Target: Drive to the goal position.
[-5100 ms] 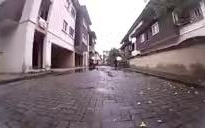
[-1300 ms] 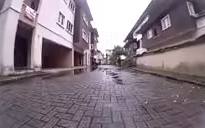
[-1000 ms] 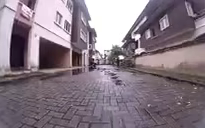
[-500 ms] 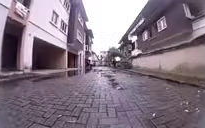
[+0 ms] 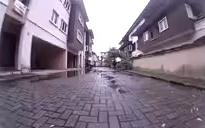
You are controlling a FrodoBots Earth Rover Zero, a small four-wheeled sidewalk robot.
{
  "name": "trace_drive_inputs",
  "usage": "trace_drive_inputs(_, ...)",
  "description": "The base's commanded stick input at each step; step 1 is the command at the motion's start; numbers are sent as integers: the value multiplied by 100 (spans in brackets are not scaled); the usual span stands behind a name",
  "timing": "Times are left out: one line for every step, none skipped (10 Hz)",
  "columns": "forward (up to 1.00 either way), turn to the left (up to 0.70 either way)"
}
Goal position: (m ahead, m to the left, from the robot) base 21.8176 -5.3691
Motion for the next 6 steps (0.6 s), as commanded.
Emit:
trace_drive_inputs(50, 0)
trace_drive_inputs(50, 0)
trace_drive_inputs(50, 0)
trace_drive_inputs(50, 0)
trace_drive_inputs(50, 0)
trace_drive_inputs(50, 0)
